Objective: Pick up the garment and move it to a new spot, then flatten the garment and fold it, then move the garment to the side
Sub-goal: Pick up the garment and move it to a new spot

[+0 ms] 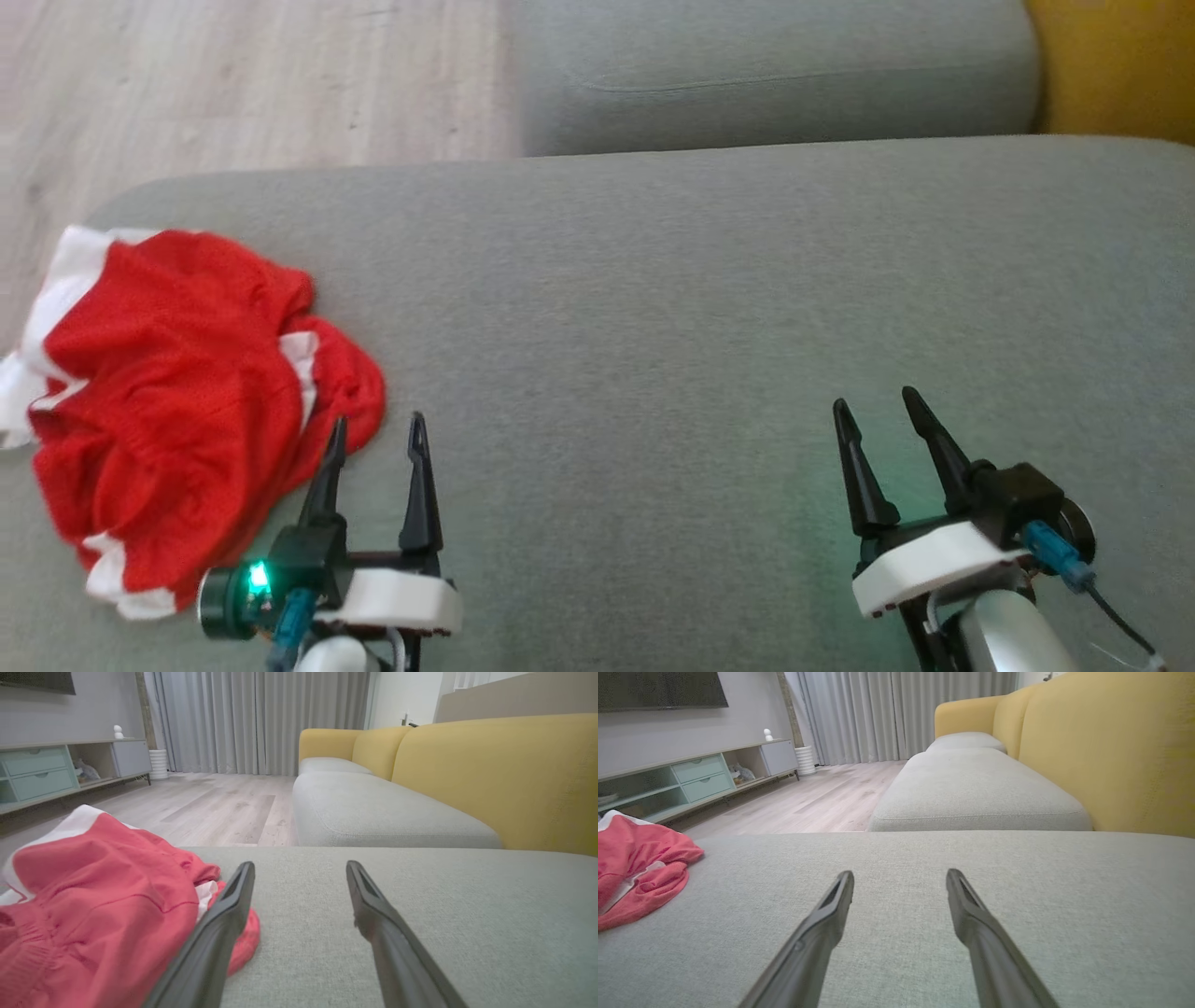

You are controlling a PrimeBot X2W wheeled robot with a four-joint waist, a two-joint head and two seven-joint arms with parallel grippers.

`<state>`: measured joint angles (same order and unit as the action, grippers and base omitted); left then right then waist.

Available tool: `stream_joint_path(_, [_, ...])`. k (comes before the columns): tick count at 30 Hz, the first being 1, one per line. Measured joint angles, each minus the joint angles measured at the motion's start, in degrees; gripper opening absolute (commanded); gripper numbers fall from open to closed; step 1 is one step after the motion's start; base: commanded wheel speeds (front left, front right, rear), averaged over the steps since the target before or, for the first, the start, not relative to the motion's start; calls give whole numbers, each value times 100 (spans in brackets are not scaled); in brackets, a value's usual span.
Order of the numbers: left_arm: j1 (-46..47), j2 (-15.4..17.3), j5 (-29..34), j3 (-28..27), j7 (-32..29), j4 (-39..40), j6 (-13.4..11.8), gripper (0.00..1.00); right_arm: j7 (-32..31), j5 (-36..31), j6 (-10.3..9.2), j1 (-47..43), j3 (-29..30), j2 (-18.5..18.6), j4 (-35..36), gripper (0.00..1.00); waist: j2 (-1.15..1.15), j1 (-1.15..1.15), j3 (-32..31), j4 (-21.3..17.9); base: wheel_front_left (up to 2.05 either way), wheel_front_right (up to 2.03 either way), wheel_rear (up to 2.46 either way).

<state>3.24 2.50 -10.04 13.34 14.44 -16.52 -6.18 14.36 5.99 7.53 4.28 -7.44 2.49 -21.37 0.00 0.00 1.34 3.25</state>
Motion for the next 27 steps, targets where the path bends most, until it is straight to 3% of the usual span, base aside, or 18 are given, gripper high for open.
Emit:
stream_joint_path(10, [118,0,-5,-18,1,55,-171,100,1,-81,0,10,26,3,3,100,0,0,99,839,0,0,0])
stream_joint_path(18, [141,0,-5,-248,1,230,-342,100,1,-207,0,238,99,7,16,100,0,1,301,1879,0,0,0])
stream_joint_path(23, [147,-2,-7,-508,1,379,-370,100,1,-450,0,280,270,8,27,100,0,1,488,2574,0,0,0])
stream_joint_path(27, [234,-2,113,-809,1,413,-271,100,1,-573,0,477,270,7,35,100,0,0,748,2777,0,0,0])
